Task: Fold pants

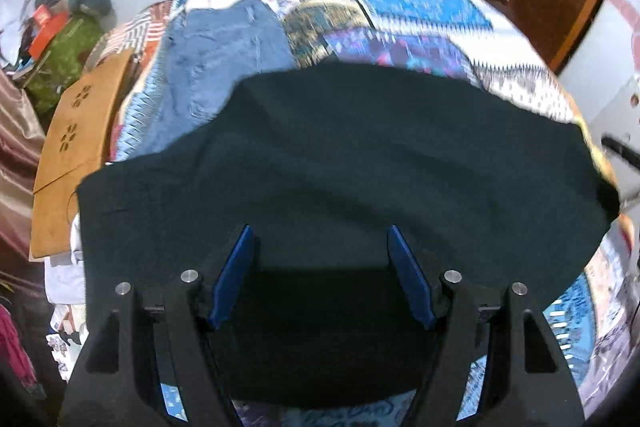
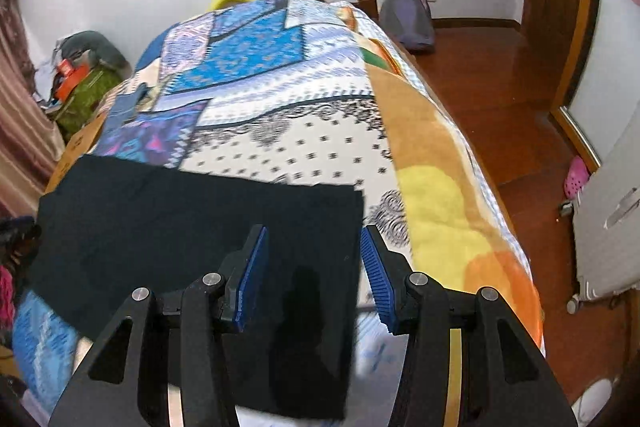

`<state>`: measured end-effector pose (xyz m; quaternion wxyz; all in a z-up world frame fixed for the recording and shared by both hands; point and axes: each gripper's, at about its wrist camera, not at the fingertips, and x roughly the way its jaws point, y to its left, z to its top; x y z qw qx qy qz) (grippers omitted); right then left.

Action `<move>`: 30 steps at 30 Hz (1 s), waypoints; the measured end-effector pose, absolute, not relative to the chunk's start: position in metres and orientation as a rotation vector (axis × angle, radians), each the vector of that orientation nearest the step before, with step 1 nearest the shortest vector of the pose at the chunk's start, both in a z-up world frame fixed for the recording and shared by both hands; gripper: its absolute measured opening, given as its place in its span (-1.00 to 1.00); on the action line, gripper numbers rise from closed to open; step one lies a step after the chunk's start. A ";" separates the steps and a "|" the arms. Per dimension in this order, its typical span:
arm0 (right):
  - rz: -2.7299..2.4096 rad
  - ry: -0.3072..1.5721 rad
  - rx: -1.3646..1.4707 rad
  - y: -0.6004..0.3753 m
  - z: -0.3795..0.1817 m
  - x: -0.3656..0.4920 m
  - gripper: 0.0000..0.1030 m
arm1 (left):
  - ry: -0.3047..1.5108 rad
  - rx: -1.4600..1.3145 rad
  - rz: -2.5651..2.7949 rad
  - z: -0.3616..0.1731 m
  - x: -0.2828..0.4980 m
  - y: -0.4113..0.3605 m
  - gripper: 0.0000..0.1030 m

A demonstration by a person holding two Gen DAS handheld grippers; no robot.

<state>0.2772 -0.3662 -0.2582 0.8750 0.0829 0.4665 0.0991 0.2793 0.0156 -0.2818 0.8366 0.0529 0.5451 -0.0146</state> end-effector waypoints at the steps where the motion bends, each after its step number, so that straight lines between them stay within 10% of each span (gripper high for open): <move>1: 0.203 0.978 0.177 -0.367 -0.264 0.284 -0.14 | 1.136 0.115 -0.022 -0.284 0.279 0.014 0.38; 14: 0.152 0.971 0.130 -0.375 -0.292 0.312 -0.89 | 1.145 0.050 0.000 -0.291 0.280 0.025 0.65; 19: 0.143 1.025 0.194 -0.397 -0.274 0.289 -0.86 | 1.143 0.125 0.000 -0.282 0.269 0.021 0.65; 24: 0.151 1.002 0.184 -0.396 -0.253 0.235 -0.22 | 1.142 0.126 -0.024 -0.281 0.256 0.018 0.65; 30: 0.161 1.027 0.228 -0.383 -0.262 0.193 -0.22 | 1.115 0.128 -0.019 -0.283 0.247 0.014 0.65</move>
